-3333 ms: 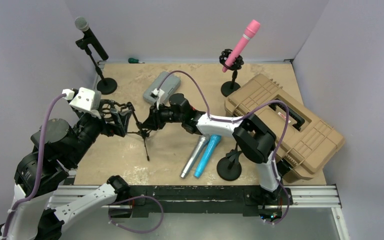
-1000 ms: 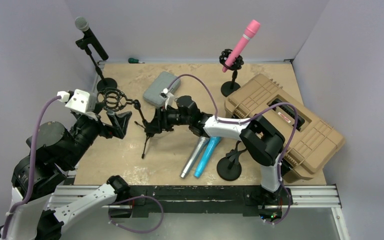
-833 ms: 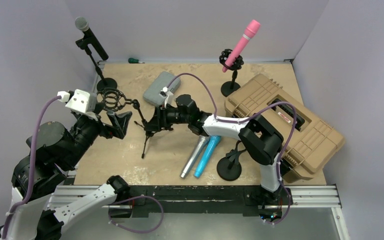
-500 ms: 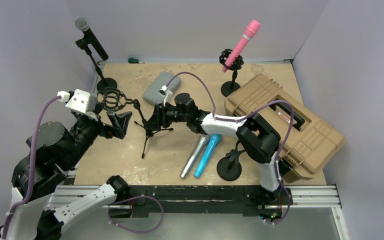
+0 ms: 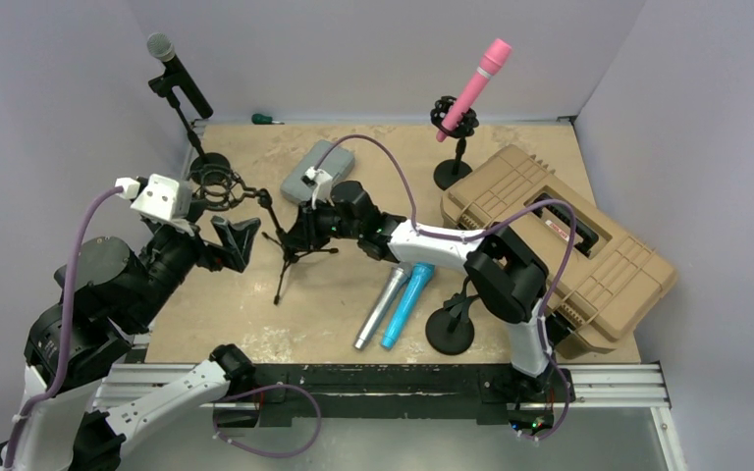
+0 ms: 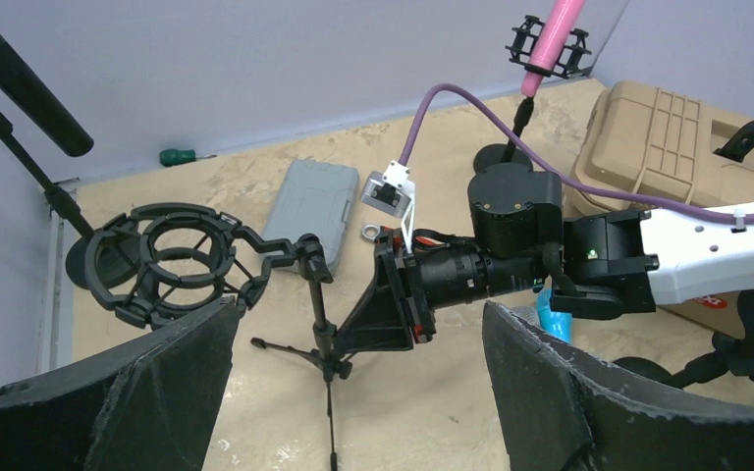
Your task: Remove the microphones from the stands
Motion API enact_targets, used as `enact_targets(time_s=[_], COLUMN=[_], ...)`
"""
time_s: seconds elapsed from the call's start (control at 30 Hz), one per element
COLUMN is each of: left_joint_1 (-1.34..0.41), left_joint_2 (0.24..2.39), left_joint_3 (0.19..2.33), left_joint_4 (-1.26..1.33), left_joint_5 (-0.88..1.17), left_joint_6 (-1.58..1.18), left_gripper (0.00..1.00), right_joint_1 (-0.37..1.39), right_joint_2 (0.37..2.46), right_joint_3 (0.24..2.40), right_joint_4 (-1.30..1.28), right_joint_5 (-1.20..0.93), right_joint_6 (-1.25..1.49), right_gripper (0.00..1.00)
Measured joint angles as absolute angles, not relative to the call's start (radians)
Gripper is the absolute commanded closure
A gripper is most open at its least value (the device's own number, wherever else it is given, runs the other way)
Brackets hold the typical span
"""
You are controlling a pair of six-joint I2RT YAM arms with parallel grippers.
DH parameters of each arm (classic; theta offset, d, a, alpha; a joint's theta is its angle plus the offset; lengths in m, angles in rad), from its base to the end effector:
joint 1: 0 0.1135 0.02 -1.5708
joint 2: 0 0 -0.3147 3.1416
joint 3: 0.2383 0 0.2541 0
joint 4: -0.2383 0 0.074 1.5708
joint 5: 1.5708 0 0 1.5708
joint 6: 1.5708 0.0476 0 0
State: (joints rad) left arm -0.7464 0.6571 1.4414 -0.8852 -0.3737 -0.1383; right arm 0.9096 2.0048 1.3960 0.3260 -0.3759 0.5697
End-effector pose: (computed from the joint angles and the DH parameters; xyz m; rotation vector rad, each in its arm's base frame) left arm 0.0272 -0.0015 0.5107 0.2254 1.6618 -0.3572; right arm 0.2949 0.4075 0.2740 -0.6352 1.9708 1.3253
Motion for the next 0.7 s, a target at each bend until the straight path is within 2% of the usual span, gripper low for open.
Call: enact_targets(time_s=[0.4, 0.7], left_joint_1=[-0.746, -0.746], left_joint_2=[0.691, 0.624], left_joint_3=[1.425, 1.406], left_joint_4=[-0.884, -0.868], left_joint_5=[-0.393, -0.458], left_joint_6=[-0.138, -0.139], left_gripper=[0.10, 0.11], right_joint_1=[1.068, 1.179], right_joint_2=[1.980, 1.980], right_joint_3=[1.470, 1.475], right_joint_4=[0.176, 0.153], right_joint_5=[0.093, 0.414], right_joint_6=[0.176, -0.092], right_gripper=[1.00, 1.00])
